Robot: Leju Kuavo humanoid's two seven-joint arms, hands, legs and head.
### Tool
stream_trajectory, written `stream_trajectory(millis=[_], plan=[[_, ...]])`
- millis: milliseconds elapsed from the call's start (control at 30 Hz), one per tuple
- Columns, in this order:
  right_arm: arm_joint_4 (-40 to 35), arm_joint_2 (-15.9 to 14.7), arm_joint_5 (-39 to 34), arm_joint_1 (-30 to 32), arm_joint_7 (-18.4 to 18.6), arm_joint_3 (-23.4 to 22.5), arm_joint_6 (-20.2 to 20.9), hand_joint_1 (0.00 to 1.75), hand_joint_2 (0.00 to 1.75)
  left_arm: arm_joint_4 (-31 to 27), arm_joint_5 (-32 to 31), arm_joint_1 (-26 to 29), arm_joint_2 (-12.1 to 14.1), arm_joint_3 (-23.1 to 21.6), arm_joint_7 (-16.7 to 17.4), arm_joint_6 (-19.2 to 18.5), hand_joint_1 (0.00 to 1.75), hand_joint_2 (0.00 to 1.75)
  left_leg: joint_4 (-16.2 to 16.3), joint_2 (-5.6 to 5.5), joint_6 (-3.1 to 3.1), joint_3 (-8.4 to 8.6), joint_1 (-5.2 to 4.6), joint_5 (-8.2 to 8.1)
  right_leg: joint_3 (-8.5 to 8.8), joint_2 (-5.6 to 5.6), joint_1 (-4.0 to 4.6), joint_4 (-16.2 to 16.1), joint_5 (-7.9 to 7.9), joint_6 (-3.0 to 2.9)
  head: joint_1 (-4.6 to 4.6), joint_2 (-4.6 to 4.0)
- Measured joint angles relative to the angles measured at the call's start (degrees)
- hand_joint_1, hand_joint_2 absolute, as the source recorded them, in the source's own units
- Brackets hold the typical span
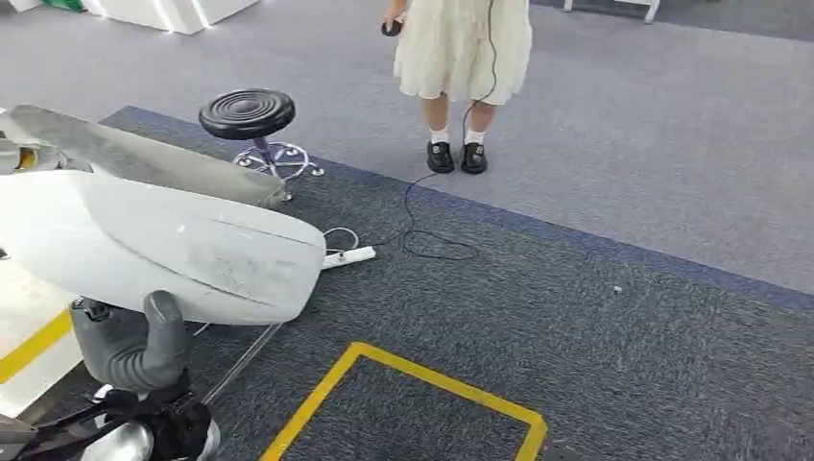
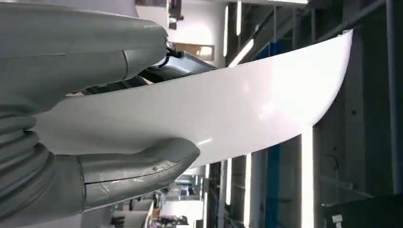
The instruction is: Take the parts from the cabinet and place them on the table.
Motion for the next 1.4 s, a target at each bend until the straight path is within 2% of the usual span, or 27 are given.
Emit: stream_trajectory(millis=[33,167,200,233,267,333,400,467,500,533,567,667,700,733,767,800,867,900,933,1000,1033,1067,1200,1267,1300,1367,1400], plan=[[0.0,0.0,0.0,0.0,0.0,0.0,0.0,0.0,1.75,0.0,0.0,-0.1,0.0,0.0,0.0,0.0,1.75,1.75,-3.4,3.17,0.14,2.09,-0.38,0.2,0.18,-0.45,0.46,0.1,-0.26,0.33,-0.08,0.0],[0.0,0.0,0.0,-0.2,0.3,0.0,0.0,0.0,1.75,0.0,0.0,0.2,0.0,0.0,0.0,0.2,1.75,1.75,-4.7,0.56,1.46,1.95,-0.57,-0.23,0.83,-3.17,0.75,-0.3,-0.64,1.36,-0.02,0.0],[0.0,0.0,0.0,-0.3,0.4,0.0,0.0,0.0,1.75,0.0,0.0,0.3,-0.1,0.0,0.0,0.2,1.75,1.75,-5.1,-0.12,1.9,2.31,0.02,0.09,0.54,-1.92,0.4,0.1,-1.06,1.96,-0.11,0.0],[0.0,0.0,-0.1,-0.3,0.3,0.0,0.0,0.0,1.75,0.0,0.0,0.2,-0.1,0.0,0.0,0.2,1.75,1.75,-5.1,-0.51,2.01,2.37,0.12,0.08,0.23,1.08,0.33,1.4,-1.91,2.24,0.29,0.0],[0.0,0.0,-0.3,-0.2,0.3,-0.1,0.0,0.0,1.75,0.0,0.0,0.2,-0.1,-0.1,0.0,0.3,1.75,1.75,-5.1,-1.21,2.47,2.36,0.2,0.13,-1.56,3.34,0.25,5.5,-4.16,2.39,0.54,0.0],[0.0,0.0,-0.9,0.1,0.3,-0.4,-0.1,0.0,1.75,0.0,0.0,0.3,-0.2,-0.1,0.0,0.4,1.75,1.75,-5.0,-2.73,2.63,2.26,0.2,0.13,-6.33,4.08,0.2,14.9,-8.18,2.69,0.7,0.0],[0.0,0.0,-1.0,0.3,0.3,-0.5,-0.3,0.0,1.75,0.0,0.1,0.5,-0.2,-0.1,0.0,0.4,1.75,1.75,-5.0,-4.45,2.61,2.31,0.23,0.15,-8.31,4.1,0.19,17.7,-7.79,2.84,0.72,0.0],[0.0,0.0,-1.0,0.2,0.3,-0.5,-0.4,0.0,1.75,0.1,0.2,0.5,-0.2,0.0,0.0,0.4,1.75,1.75,-5.0,-6.12,2.5,2.48,0.37,0.17,-5.74,4.32,0.01,11.3,-3.33,2.72,0.72,0.0],[0.0,0.0,-1.0,0.1,0.3,-0.5,-0.4,0.0,1.75,0.1,0.2,0.5,-0.2,0.0,0.0,0.4,1.75,1.75,-4.9,-7.06,2.22,2.62,0.5,0.13,-2.9,5.72,-0.3,5.2,-0.16,2.71,0.72,0.0],[0.0,0.0,-1.0,0.1,0.3,-0.5,-0.5,0.0,1.75,0.1,0.2,0.5,-0.2,0.0,0.0,0.4,1.75,1.75,-4.8,-7.69,1.82,2.6,0.59,0.04,-1.21,8.98,-0.78,1.4,0.66,2.83,0.74,0.0],[0.0,0.1,-0.9,0.1,0.4,-0.5,-0.5,0.0,1.75,0.1,0.3,0.4,-0.2,0.0,0.0,0.4,1.75,1.75,-4.2,-8.38,1.38,2.12,0.29,-0.05,-0.5,11.26,-1.29,-0.1,-0.08,2.71,0.79,0.0],[0.0,0.1,-0.8,0.1,0.6,-0.5,-0.4,0.0,1.75,0.1,0.5,0.7,-0.3,0.0,0.0,0.4,1.75,1.75,-5.0,-10.44,0.07,1.56,1.0,0.78,-0.54,9.31,-0.5,0.5,-0.03,1.42,0.81,0.0],[0.0,0.3,-0.7,0.1,0.6,-0.5,-0.4,0.0,1.75,0.1,0.5,0.7,-0.3,0.0,0.0,0.4,1.75,1.75,-4.9,-10.14,-0.11,1.41,0.92,0.7,-0.38,8.24,-0.92,0.0,0.31,0.82,0.83,0.0],[0.0,0.3,-0.7,0.0,0.6,-0.6,-0.4,0.0,1.75,0.1,0.5,0.7,-0.3,0.0,0.0,0.4,1.75,1.75,-4.0,-6.2,-0.33,0.99,0.43,-0.11,-0.26,7.56,-0.85,-0.2,0.38,0.44,0.5,0.0],[0.0,0.3,-0.6,0.0,0.5,-0.6,-0.4,0.0,1.75,0.1,0.5,0.5,-0.3,0.0,0.0,0.4,1.75,1.75,-1.4,-3.75,-0.55,-0.3,0.41,-1.95,-0.15,6.76,-0.73,-0.3,0.36,0.08,-0.2,0.0],[0.0,0.3,-0.6,0.2,0.5,-0.6,-0.4,0.0,1.75,0.1,0.5,0.5,-0.3,0.0,0.0,0.4,1.75,1.75,3.0,-2.78,-0.72,-2.51,0.48,-4.33,-0.14,5.78,-0.56,-0.3,0.31,-0.03,-0.22,0.0],[0.0,0.3,-0.7,0.4,0.6,-0.6,-0.4,0.0,1.75,0.1,0.5,0.6,-0.2,0.0,0.0,0.4,1.75,1.75,11.8,-2.52,-0.89,-6.9,0.53,-7.6,-0.15,3.63,-0.34,-0.3,0.15,-0.23,-0.31,0.0],[0.0,0.3,-0.6,0.4,0.6,-0.6,-0.4,0.0,1.75,0.1,0.5,0.6,-0.2,0.1,0.0,0.4,1.75,1.75,12.8,-2.51,-0.9,-7.45,0.53,-7.18,-0.11,2.7,-0.28,-0.3,0.08,-0.28,-0.31,0.0],[0.0,0.3,-0.6,0.3,0.6,-0.6,-0.4,0.0,1.75,0.1,0.5,0.6,-0.2,0.1,0.0,0.4,1.75,1.75,11.3,-2.47,-0.81,-6.59,0.51,-5.6,0.01,1.94,-0.18,-0.3,0.0,-0.28,-0.33,0.0],[0.0,0.3,-0.6,0.1,0.6,-0.6,-0.4,0.0,1.75,0.1,0.6,0.6,-0.3,0.1,0.0,0.3,1.75,1.75,2.5,-1.51,-0.32,-1.74,0.36,-0.89,0.46,0.54,-0.12,-0.3,-0.28,-0.12,-0.31,0.0],[0.0,0.3,-0.6,0.1,0.6,-0.6,-0.4,0.0,1.75,0.1,0.6,0.6,-0.3,0.1,0.0,0.3,1.75,1.75,-2.5,1.31,0.13,1.3,0.01,0.78,0.81,-0.02,0.03,-0.3,-0.46,0.1,-0.35,0.0],[0.0,0.3,-0.6,0.1,0.6,-0.6,-0.4,0.0,1.75,0.1,0.6,0.5,-0.3,0.1,0.0,0.2,1.75,1.75,-4.9,4.31,0.27,2.4,-0.67,-0.03,0.83,-0.46,0.58,0.0,-0.87,0.52,-0.48,0.0],[0.0,0.3,-0.6,-0.1,0.7,-0.6,-0.4,0.0,1.75,0.1,0.6,0.6,-0.4,0.2,0.0,0.2,1.75,1.75,-5.1,0.89,1.6,2.02,-0.45,0.13,1.73,-3.22,0.75,-0.6,-1.34,1.47,-0.44,0.0],[-0.1,0.3,-0.5,-0.1,0.7,-0.6,-0.4,0.0,1.75,0.1,0.5,0.6,-0.5,0.2,0.0,0.1,1.75,1.75,-5.2,-0.35,2.13,2.24,0.2,0.32,0.48,1.75,0.39,2.5,-3.55,2.2,0.0,0.0],[-0.1,0.3,-0.5,-0.1,0.8,-0.6,-0.4,0.0,1.75,0.1,0.5,0.6,-0.6,0.2,0.0,0.1,1.75,1.75,-5.2,-1.01,2.4,2.2,0.27,0.37,-1.69,3.16,0.24,7.0,-5.94,2.36,0.26,0.0],[-0.1,0.3,-0.5,0.3,0.9,-0.7,-0.4,0.0,1.75,0.1,0.5,0.7,-0.6,0.2,0.0,0.1,1.75,1.75,-5.2,-2.65,2.5,2.11,0.27,0.41,-6.33,3.98,0.18,16.1,-9.45,2.56,0.35,0.0],[-0.1,0.3,-0.4,0.4,0.9,-0.7,-0.4,0.0,1.75,0.1,0.6,0.8,-0.6,0.2,0.0,0.1,1.75,1.75,-5.2,-3.46,2.5,2.15,0.27,0.41,-7.62,4.07,0.18,18.0,-9.45,2.59,0.35,0.0]])
